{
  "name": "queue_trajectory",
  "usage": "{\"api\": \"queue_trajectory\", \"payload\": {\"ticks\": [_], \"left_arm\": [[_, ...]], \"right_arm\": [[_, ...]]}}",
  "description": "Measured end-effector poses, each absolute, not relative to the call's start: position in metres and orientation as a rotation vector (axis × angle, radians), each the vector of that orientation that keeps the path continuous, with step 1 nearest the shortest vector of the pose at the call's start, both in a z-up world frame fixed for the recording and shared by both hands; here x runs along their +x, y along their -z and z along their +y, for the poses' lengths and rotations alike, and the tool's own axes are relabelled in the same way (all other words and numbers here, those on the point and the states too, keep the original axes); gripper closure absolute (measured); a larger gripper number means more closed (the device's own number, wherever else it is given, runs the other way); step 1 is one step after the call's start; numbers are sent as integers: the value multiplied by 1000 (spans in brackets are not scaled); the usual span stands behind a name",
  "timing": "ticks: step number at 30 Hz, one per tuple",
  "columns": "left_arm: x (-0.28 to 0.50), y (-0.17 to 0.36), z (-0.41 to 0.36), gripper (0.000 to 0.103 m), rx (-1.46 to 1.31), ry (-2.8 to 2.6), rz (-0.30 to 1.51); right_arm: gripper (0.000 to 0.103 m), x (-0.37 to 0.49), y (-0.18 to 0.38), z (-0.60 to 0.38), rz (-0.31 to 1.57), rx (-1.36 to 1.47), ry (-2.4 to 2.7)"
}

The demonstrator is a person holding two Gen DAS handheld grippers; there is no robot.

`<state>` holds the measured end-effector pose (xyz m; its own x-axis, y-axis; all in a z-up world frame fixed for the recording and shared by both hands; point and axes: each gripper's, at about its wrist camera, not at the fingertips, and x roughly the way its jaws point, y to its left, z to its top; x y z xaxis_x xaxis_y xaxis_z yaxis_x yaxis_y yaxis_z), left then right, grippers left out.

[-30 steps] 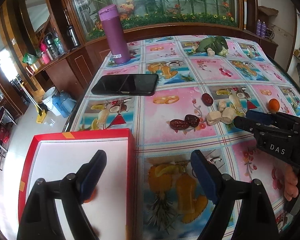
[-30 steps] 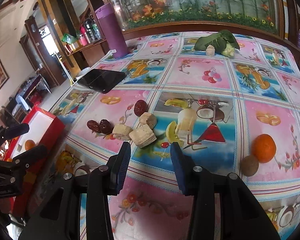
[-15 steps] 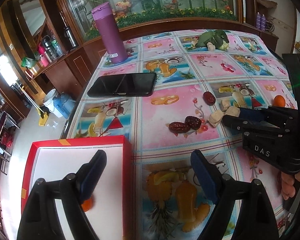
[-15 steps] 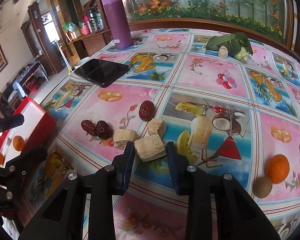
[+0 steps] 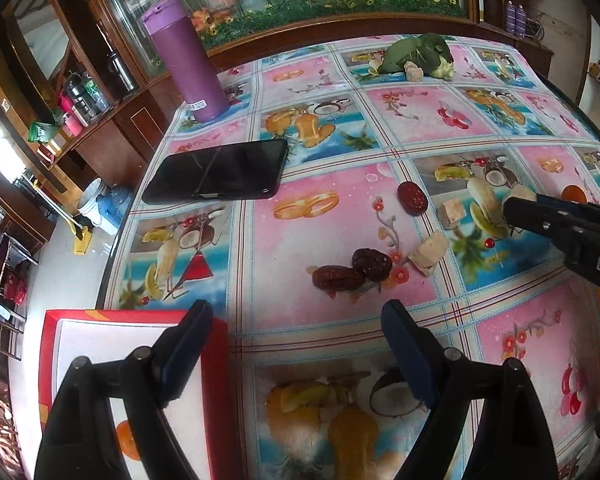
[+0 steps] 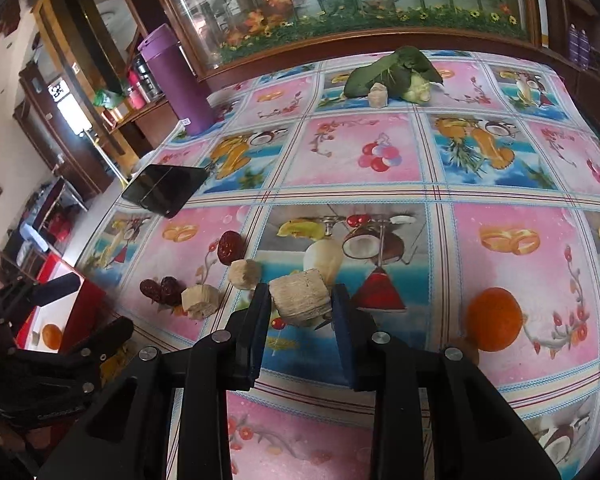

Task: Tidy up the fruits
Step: 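Grasp a square tan pastry with the right tool while the left tool grasps a red date, then carry the pastry and red date in both tools over the tray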

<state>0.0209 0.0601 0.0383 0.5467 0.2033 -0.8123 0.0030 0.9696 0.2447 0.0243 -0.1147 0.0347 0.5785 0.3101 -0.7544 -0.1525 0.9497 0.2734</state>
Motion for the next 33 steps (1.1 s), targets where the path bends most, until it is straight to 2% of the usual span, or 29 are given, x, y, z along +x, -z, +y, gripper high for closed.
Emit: {"api": "queue_trajectory", "payload": {"ticks": [10, 12, 16, 23, 33], "left_arm": [[46, -18, 61, 36, 160, -88, 1049], [45, -18, 62, 43, 131, -71, 1037], [44, -18, 60, 67, 80, -19, 1040], [33, -23, 58, 67, 61, -18, 1022], [-32, -82, 61, 67, 80, -21, 827]], "right_arm": [[73, 24, -39, -122, 914, 226, -266], [73, 24, -38, -123, 915, 229, -267], [73, 24, -38, -123, 915, 227, -262], [73, 23, -41, -124, 899, 231, -258], [73, 9, -62, -121, 755, 248, -319]]}}
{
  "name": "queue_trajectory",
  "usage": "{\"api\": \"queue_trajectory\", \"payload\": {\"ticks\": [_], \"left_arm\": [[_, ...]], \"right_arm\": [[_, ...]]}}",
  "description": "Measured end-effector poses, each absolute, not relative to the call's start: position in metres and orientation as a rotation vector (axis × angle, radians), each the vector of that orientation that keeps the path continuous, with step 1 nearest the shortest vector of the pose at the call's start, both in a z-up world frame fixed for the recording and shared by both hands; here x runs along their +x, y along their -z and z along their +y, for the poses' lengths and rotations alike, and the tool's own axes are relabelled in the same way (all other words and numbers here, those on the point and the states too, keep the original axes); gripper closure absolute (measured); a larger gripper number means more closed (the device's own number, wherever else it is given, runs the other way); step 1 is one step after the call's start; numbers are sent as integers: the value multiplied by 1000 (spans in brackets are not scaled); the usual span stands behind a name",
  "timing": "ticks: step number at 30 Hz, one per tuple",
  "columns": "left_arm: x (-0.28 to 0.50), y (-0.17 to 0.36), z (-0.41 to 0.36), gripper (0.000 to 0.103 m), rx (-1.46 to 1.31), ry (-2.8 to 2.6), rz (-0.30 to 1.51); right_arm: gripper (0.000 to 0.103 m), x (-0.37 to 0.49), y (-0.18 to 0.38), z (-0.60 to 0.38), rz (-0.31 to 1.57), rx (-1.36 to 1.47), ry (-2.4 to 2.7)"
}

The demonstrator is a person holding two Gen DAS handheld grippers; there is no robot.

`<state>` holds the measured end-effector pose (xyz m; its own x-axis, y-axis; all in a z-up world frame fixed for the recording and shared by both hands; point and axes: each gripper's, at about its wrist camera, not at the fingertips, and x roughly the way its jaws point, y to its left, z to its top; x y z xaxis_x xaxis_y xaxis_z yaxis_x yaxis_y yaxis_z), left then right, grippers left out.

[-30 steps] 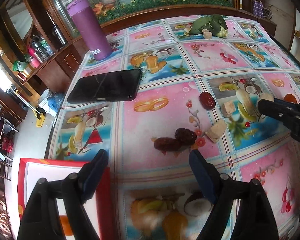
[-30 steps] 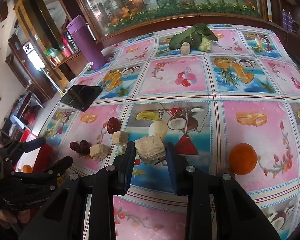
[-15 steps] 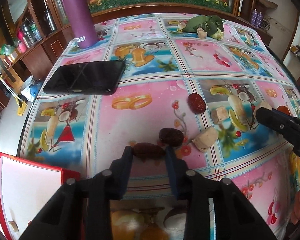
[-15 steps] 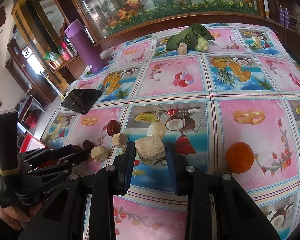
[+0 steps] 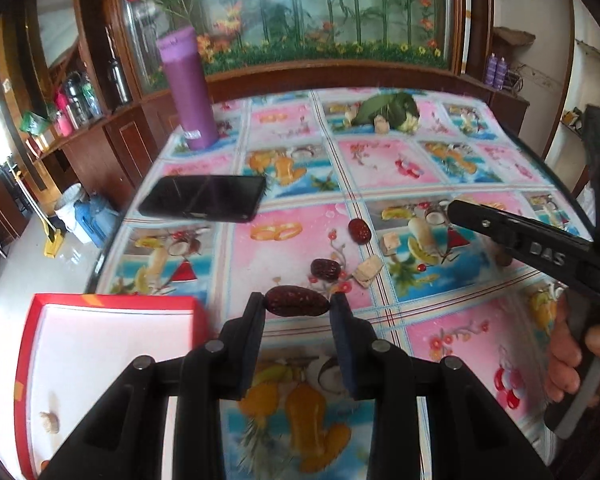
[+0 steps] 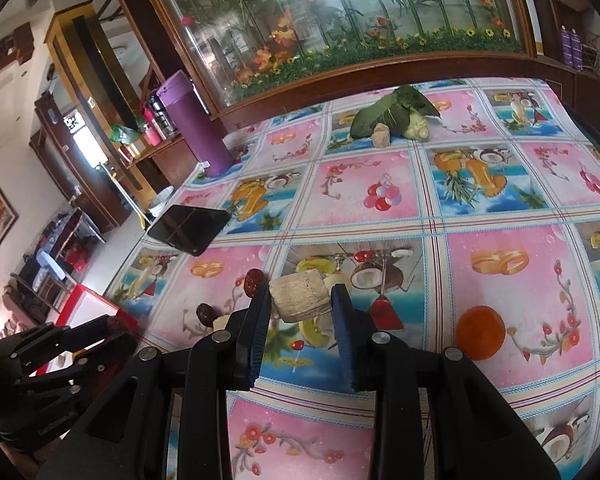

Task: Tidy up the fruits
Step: 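Carry the pastry and red date in both tools over the tray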

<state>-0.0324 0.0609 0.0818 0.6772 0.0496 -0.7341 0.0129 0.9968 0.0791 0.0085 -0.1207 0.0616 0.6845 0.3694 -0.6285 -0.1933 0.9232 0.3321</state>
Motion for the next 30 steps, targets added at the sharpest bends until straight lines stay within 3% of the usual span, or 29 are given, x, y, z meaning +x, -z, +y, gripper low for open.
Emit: {"api": "queue_trajectory", "payload": {"ticks": [12, 30], "left_arm": [[-110, -109, 135, 67, 33, -165, 700], [-175, -84, 267, 67, -74, -428, 711]], "right_arm": [[74, -30, -71, -58, 675, 208, -465], [74, -106, -77, 117, 729, 44, -887]]}}
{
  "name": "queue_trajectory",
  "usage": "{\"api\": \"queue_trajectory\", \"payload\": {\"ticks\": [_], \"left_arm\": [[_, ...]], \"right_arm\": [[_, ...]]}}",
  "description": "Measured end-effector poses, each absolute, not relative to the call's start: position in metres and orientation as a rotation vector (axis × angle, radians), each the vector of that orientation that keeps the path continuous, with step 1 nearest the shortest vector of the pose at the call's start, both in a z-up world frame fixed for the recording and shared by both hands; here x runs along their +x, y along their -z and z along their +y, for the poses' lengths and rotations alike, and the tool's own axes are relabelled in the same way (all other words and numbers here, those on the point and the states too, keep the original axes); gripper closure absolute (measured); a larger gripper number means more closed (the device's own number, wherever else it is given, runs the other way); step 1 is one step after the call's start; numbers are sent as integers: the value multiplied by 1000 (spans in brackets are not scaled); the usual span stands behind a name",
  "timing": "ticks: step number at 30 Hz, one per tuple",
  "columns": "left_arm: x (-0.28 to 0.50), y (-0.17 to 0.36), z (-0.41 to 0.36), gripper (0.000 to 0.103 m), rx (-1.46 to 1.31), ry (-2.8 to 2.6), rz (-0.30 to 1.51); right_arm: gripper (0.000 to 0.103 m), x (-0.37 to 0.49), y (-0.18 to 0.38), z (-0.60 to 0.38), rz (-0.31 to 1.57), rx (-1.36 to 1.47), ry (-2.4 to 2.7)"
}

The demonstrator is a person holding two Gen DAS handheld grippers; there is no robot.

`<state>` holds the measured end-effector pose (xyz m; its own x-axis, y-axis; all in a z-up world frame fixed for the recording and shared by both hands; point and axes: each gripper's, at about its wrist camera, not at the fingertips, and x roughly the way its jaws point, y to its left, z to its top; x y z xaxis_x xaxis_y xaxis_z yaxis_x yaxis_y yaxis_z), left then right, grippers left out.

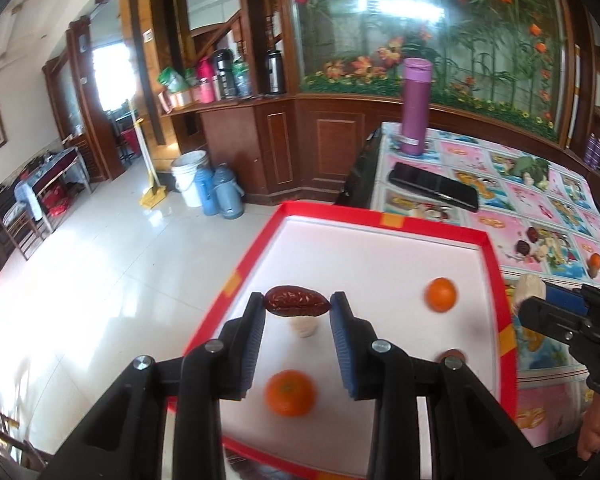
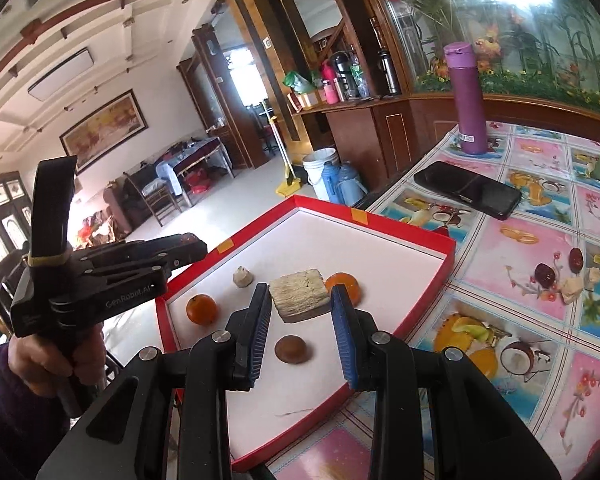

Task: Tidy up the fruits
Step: 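Carry the pastry and red date in both tools over the tray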

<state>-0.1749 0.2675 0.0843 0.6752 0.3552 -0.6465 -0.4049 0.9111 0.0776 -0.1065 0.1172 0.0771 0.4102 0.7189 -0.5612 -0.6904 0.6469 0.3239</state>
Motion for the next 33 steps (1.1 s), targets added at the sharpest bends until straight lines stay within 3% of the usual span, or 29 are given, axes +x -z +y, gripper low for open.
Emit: {"api": "queue_trajectory", "payload": {"ticks": [15, 33], "left_arm": [[-193, -71, 270, 67, -45, -373, 741], [-134, -48, 258, 67, 95, -312, 889]], "right_arm": [[74, -140, -47, 159, 915, -126, -987], [74, -144, -39, 158, 1031, -211, -941]]}}
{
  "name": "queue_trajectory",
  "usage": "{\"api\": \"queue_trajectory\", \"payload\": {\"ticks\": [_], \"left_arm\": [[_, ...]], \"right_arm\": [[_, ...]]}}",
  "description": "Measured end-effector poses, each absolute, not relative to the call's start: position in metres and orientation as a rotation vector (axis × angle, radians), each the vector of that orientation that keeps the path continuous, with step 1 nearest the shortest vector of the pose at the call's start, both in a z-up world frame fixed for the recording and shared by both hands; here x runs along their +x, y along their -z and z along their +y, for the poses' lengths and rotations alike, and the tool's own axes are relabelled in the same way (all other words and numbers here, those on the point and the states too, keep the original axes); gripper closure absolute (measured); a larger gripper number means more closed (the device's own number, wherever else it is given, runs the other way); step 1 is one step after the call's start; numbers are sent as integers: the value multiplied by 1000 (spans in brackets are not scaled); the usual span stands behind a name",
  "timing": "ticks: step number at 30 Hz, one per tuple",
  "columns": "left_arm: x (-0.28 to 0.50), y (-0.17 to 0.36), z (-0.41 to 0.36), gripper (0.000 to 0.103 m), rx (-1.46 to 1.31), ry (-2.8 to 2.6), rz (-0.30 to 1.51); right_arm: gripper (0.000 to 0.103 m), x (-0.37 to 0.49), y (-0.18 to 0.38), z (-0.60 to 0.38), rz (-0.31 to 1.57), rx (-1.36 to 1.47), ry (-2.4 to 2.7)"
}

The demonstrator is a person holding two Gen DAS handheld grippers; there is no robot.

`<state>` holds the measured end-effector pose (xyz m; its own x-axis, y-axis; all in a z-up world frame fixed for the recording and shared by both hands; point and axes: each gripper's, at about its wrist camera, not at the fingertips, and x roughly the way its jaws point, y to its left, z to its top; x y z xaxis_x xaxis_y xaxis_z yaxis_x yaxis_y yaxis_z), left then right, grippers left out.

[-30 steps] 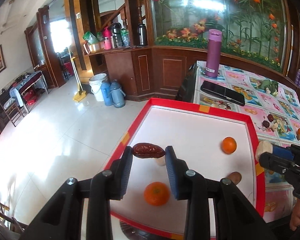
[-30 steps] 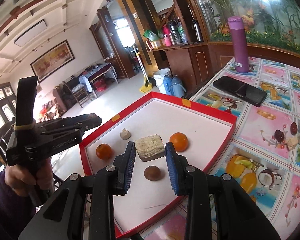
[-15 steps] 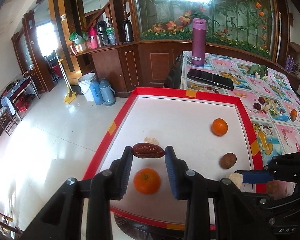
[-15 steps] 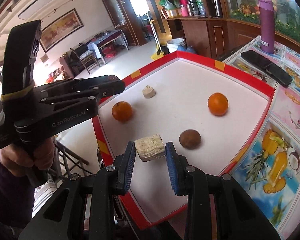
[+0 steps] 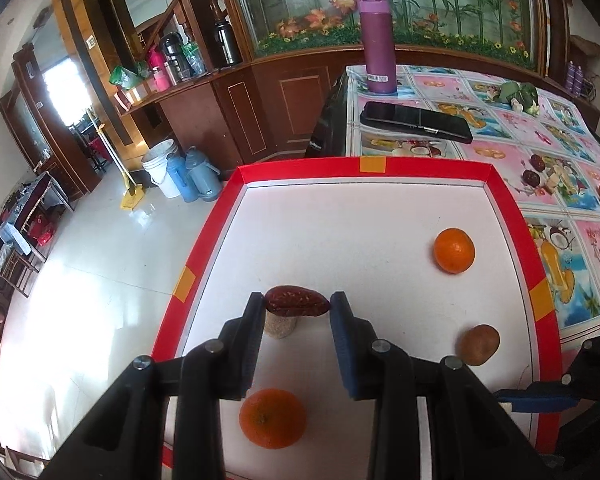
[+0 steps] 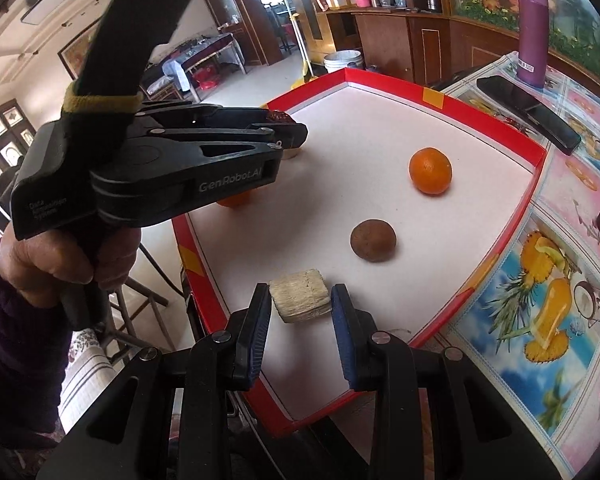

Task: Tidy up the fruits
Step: 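Carry the pastry and red date in both tools over the tray, then open the left tool to drop the red date while the right tool lowers and releases the pastry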

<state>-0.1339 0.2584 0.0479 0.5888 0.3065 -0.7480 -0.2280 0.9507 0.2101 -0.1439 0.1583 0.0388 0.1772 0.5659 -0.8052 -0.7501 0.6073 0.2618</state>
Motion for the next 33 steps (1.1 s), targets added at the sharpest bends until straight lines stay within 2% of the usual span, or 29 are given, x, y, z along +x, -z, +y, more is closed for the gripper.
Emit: {"api": "queue_trajectory", "payload": {"ticks": [6, 29, 33], "left_arm": [[-125, -34, 254, 67, 126, -262, 958], [-112, -31, 236, 66, 337, -274, 996], [-112, -32, 236, 60, 341, -294, 998]], "right_arm": [[74, -147, -37, 162, 1031, -267, -930], [71, -172, -34, 176, 981, -473, -906], [68, -169, -36, 174, 994, -458, -916]]}}
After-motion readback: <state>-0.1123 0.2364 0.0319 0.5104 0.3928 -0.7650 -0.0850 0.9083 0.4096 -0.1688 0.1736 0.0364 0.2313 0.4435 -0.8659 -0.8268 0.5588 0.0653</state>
